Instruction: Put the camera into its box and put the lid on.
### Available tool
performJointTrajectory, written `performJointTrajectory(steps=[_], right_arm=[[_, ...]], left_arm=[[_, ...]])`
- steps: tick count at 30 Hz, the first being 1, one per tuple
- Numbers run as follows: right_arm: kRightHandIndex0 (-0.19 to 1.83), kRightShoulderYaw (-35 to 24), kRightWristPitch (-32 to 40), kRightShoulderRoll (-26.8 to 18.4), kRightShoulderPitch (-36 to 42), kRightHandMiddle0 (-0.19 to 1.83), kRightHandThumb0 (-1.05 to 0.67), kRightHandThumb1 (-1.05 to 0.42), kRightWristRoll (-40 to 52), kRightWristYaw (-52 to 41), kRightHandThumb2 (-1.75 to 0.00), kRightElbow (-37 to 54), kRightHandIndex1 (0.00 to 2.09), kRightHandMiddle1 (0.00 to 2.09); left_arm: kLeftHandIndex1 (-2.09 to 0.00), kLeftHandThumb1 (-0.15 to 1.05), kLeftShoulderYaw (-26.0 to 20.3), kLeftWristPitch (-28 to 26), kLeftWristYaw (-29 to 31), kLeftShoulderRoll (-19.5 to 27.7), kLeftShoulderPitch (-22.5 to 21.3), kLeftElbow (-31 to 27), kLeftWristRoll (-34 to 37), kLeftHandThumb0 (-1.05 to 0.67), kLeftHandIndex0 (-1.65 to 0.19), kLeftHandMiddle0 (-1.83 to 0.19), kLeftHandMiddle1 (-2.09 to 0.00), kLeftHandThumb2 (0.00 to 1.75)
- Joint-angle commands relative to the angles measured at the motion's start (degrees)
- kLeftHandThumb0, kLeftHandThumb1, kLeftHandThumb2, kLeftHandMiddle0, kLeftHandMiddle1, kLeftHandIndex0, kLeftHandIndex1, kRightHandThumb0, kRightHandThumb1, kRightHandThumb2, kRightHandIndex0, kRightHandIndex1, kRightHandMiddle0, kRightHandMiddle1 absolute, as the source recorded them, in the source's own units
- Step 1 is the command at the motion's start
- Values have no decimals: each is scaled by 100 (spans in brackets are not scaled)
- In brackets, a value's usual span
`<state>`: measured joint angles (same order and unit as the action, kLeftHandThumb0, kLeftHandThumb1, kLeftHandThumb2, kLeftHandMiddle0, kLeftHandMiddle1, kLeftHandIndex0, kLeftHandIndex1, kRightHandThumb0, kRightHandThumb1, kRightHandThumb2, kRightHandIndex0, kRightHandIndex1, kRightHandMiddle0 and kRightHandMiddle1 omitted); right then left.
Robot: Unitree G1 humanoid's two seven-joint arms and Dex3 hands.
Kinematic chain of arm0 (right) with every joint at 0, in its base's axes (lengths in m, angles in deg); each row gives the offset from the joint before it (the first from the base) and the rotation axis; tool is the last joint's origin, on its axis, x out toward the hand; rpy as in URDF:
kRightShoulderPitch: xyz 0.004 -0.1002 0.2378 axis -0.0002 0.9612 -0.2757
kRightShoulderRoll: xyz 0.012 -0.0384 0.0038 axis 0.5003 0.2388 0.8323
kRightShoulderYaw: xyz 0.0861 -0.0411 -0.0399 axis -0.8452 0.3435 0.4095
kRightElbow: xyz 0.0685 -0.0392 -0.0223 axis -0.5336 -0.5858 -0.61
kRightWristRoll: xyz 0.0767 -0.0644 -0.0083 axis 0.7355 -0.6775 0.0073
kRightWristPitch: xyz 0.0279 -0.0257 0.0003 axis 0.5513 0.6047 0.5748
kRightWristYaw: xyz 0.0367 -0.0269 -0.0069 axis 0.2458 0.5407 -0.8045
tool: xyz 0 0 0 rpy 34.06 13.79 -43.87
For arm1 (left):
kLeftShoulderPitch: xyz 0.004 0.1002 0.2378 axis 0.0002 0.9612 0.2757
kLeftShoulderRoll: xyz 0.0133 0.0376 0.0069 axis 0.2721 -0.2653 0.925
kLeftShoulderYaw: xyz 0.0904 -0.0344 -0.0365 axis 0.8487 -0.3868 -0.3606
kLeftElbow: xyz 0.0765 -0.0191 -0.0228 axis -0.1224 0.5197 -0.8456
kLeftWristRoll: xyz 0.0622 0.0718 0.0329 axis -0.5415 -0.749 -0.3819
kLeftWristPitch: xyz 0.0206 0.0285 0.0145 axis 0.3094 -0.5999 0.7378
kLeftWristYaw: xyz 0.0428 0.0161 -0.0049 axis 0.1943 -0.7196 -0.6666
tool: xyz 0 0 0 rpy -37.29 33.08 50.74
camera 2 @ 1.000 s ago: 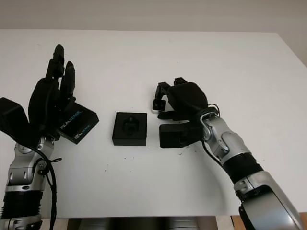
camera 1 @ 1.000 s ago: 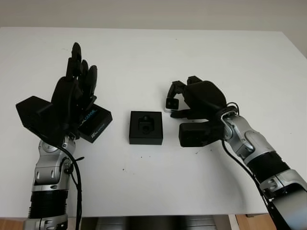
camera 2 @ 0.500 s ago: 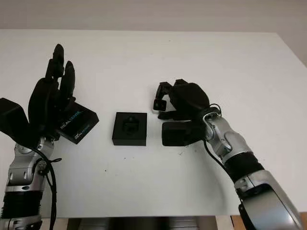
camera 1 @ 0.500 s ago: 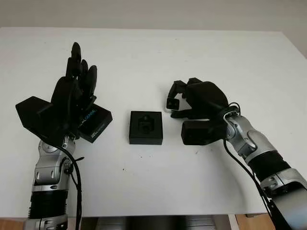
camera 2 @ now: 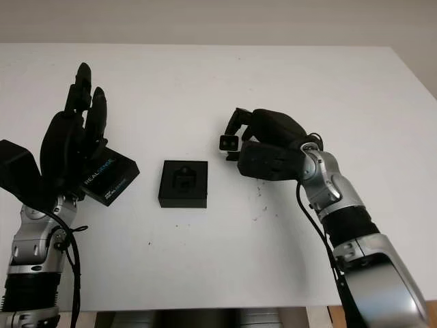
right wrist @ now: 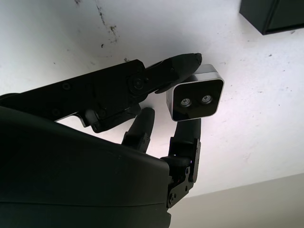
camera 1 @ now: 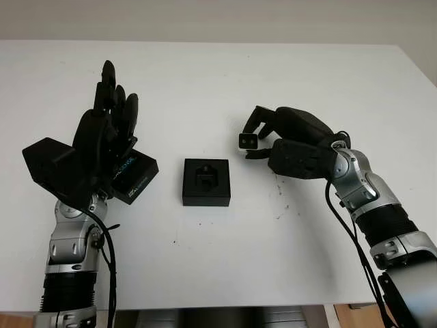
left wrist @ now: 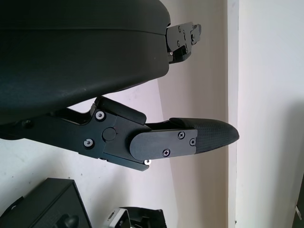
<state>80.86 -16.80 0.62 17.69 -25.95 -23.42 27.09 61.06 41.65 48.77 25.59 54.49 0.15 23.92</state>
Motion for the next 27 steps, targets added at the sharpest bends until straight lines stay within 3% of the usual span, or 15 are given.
performJointTrajectory(steps=[1,9,27], right_arm=[[28,-101,109,-53,-30,29,-41,-105,111,-111,-13,100,11,148],[33,-292,4,-9,11,31,-40,-105,482,-167,-9,272,10,149],[29,-661,160,272,993,32,-46,-105,1231,-285,-12,2198,6,154]], left_arm=[[0,105,24,64,18,25,43,-65,-36,-70,19,19,0,48],[0,105,26,17,-38,-14,41,-90,-38,-71,19,19,0,47],[0,105,37,22,-94,-36,33,-103,-64,-70,19,19,0,47]])
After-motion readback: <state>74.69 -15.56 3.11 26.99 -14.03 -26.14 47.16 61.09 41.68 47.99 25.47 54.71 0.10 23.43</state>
